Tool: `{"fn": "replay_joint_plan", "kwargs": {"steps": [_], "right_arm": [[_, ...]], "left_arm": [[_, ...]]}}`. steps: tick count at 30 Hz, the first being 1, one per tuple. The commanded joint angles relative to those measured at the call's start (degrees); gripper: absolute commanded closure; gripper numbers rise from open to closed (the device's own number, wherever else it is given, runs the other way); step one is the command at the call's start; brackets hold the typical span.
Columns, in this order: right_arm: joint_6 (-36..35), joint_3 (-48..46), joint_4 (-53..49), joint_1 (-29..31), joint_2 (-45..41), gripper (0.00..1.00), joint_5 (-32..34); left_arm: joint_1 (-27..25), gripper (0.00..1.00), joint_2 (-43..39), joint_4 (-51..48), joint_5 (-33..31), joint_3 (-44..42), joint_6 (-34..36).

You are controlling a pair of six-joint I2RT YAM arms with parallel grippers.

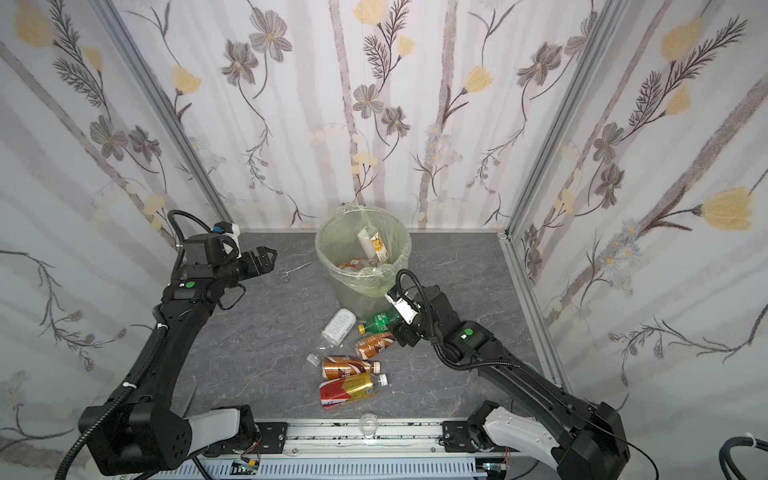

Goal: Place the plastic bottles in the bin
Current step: 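Move the right gripper down to the brown coffee bottle while the left gripper withdraws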

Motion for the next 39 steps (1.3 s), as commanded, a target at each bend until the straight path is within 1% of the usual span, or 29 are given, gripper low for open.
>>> {"fn": "replay_joint_plan", "kwargs": {"steps": [1, 7, 13, 14, 19, 26, 29, 32, 39], "right_arm": [[-8.5, 0.1, -1.5, 1.0, 1.1, 0.18, 0.6], [-14.1, -1.3, -1.5, 3.4, 3.8, 0.22, 0.9], [-15.3, 1.0, -2.4, 5.3, 9.3, 0.26, 0.2], [-15.3, 1.7, -2.8, 7.4, 10.8, 0.27, 0.1], [-16.2, 3.6, -3.8, 9.5, 17.5, 0.32, 1.5], [-16.6, 3.8, -1.3, 9.7, 20.0, 0.36, -0.4], [-16.7, 3.9, 0.3, 9.7, 21.5, 0.36, -1.0], [-16.9, 4.5, 1.5, 9.7, 24.8, 0.36, -1.4], [-18.3, 6.1, 2.8, 9.5, 28.0, 0.36, -2.0]], "left_arm": [[0.3, 0.00, -0.8, 3.9, 0.6, -2.5, -1.6], [0.2, 0.00, -1.4, 5.8, 0.6, -5.8, -0.7], [0.3, 0.00, -1.2, 7.6, 0.9, -7.6, -0.2], [0.4, 0.00, -1.2, 7.8, 0.9, -7.8, -0.2], [0.6, 0.00, -1.5, 8.2, 0.8, -8.7, 0.0], [1.3, 0.00, -1.4, 8.5, 2.0, -9.2, -0.6], [1.6, 0.00, -1.5, 8.6, 2.9, -9.2, -0.9], [1.8, 0.00, -1.5, 8.8, 3.4, -9.4, -1.2], [2.2, 0.00, -1.5, 9.1, 4.0, -9.5, -1.5]]}}
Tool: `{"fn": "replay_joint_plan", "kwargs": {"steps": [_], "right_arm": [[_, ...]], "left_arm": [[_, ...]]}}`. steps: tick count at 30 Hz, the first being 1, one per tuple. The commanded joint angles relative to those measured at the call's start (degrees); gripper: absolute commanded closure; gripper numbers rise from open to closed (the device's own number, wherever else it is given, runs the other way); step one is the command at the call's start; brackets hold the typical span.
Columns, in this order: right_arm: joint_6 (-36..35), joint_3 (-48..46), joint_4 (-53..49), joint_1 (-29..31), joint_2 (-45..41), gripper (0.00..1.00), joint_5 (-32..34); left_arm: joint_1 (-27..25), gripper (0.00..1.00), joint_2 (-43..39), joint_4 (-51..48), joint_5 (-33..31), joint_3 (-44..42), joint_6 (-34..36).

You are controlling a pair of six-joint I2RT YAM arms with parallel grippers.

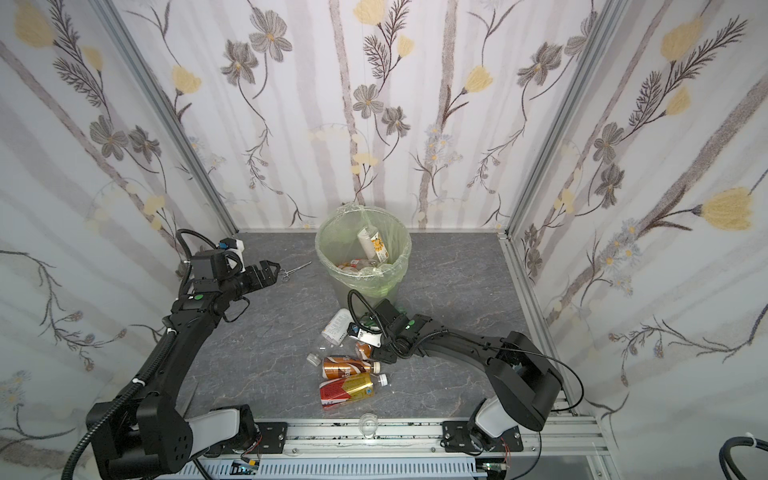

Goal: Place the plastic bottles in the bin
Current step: 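Move the right gripper down to the brown coffee bottle while the left gripper withdraws, then close the right gripper around the brown coffee bottle's body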

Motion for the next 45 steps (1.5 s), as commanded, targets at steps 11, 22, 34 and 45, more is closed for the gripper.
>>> {"fn": "replay_joint_plan", "kwargs": {"steps": [11, 22, 34, 45], "right_arm": [[-1.8, 2.3, 3.0, -0.1, 4.8, 0.33, -0.9], [-2.0, 4.1, 2.7, -0.3, 8.4, 0.30, -1.6], [-1.8, 5.1, 2.9, -0.4, 11.5, 0.31, -1.0], [-1.1, 5.0, 2.9, -0.4, 9.8, 0.43, -0.5]], "left_arm": [[0.7, 0.00, -0.4, 1.9, 1.3, -0.3, -0.6], [1.2, 0.00, -0.4, 2.2, 1.7, -0.4, -0.9], [2.7, 0.00, -0.1, 2.7, 2.9, -0.2, -1.5], [3.4, 0.00, -0.2, 3.1, 3.4, -0.4, -2.0]]}}
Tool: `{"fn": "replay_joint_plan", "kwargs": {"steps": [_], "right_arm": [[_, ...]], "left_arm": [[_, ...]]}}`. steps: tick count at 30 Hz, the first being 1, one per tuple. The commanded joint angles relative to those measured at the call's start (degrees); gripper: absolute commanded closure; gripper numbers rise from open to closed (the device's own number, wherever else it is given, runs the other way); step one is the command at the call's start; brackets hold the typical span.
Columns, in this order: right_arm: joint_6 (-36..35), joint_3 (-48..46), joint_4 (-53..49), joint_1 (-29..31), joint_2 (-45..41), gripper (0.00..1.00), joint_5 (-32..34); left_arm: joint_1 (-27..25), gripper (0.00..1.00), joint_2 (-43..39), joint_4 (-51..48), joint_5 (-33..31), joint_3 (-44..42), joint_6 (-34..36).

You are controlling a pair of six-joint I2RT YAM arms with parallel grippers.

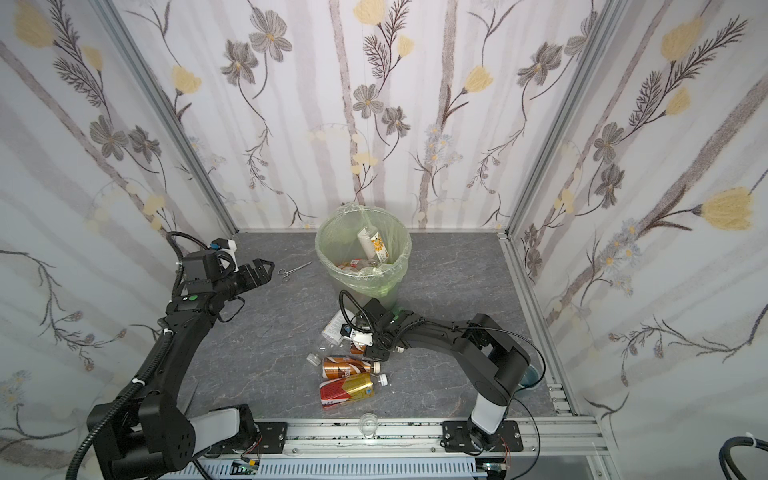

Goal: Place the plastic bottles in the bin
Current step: 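Close the right gripper around the brown coffee bottle's body, then lift the brown coffee bottle with the right gripper up over the bin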

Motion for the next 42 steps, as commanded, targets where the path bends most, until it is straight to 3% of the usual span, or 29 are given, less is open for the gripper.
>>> {"fn": "replay_joint_plan", "kwargs": {"steps": [1, 4, 13, 19, 25, 30, 42], "right_arm": [[0.3, 0.1, 1.0, -0.1, -1.8, 0.44, 0.4], [0.4, -0.1, 0.9, 0.0, -4.1, 0.48, 0.8], [1.2, 1.8, -2.2, 0.5, -12.1, 0.49, 0.9], [2.0, 4.9, -4.3, 0.8, -20.3, 0.50, -4.3], [9.5, 14.2, -7.4, 0.4, -24.4, 0.51, -6.7], [10.9, 22.0, -9.6, 0.2, -25.2, 0.51, -6.9], [10.8, 36.9, -10.4, -6.6, -19.6, 0.52, 10.6]], "left_arm": [[0.2, 0.00, -0.2, 2.2, 0.8, -0.3, -0.5], [0.3, 0.00, -0.2, 2.3, 1.0, -0.3, -0.6], [0.8, 0.00, -0.1, 2.5, 1.2, -0.4, -0.7], [1.0, 0.00, 0.2, 2.6, 1.5, -0.3, -1.0], [1.0, 0.00, 0.8, 2.7, 2.1, 0.0, -0.7], [1.0, 0.00, 1.0, 2.6, 2.9, 0.1, -0.2], [-2.2, 0.00, -0.3, 2.6, 1.0, -0.9, 4.1]]}}
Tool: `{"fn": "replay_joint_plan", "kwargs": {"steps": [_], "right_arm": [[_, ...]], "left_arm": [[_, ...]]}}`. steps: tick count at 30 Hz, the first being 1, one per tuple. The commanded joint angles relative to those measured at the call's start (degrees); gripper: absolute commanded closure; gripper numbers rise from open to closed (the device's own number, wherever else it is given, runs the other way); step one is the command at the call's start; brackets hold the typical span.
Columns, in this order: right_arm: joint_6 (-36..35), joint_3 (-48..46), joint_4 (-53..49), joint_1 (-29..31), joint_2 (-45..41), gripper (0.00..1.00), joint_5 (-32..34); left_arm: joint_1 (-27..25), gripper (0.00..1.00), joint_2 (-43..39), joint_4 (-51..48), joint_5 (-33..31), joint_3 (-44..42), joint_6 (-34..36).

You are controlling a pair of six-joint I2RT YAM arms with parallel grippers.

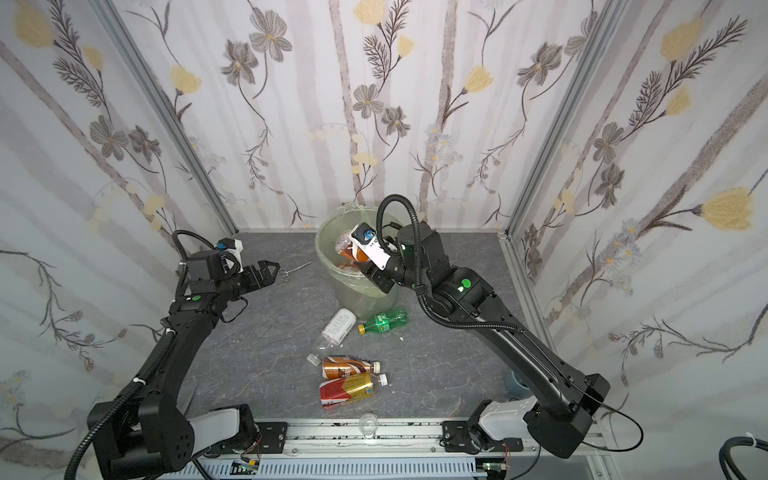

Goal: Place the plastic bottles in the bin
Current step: 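Lift the brown coffee bottle with the right gripper up over the bin, then open the right gripper to drop the coffee bottle into the bin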

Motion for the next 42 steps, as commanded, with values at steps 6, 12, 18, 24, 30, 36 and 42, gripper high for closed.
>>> {"fn": "replay_joint_plan", "kwargs": {"steps": [6, 12, 18, 24, 30, 36, 42], "right_arm": [[-2.8, 7.0, 2.2, -3.5, 10.1, 0.53, 12.8], [-5.3, 12.6, 2.3, -3.8, 17.2, 0.53, 16.6], [-6.7, 16.9, 2.4, -4.2, 22.4, 0.52, 15.5], [-6.6, 20.0, 2.6, -4.5, 26.7, 0.51, 13.7], [-6.8, 22.0, 2.6, -4.7, 29.8, 0.50, 12.8], [-7.1, 22.8, 4.1, -4.9, 31.9, 0.46, 14.4], [-5.5, 22.9, 5.4, -4.9, 31.4, 0.30, 13.9]], "left_arm": [[-3.0, 0.00, -1.8, 1.8, -2.4, -0.9, 4.0], [-6.6, 0.00, -3.2, 1.5, -6.6, -2.2, 6.7], [-9.4, 0.00, -3.5, 1.2, -10.2, -2.7, 8.0], [-11.3, 0.00, -3.9, 1.1, -11.5, -3.4, 8.3], [-12.7, 0.00, -4.0, 1.0, -14.6, -3.6, 8.6], [-13.3, 0.01, -4.1, 1.0, -15.3, -3.8, 8.6], [-13.3, 0.01, -4.4, 1.1, -15.6, -4.0, 8.7]]}}
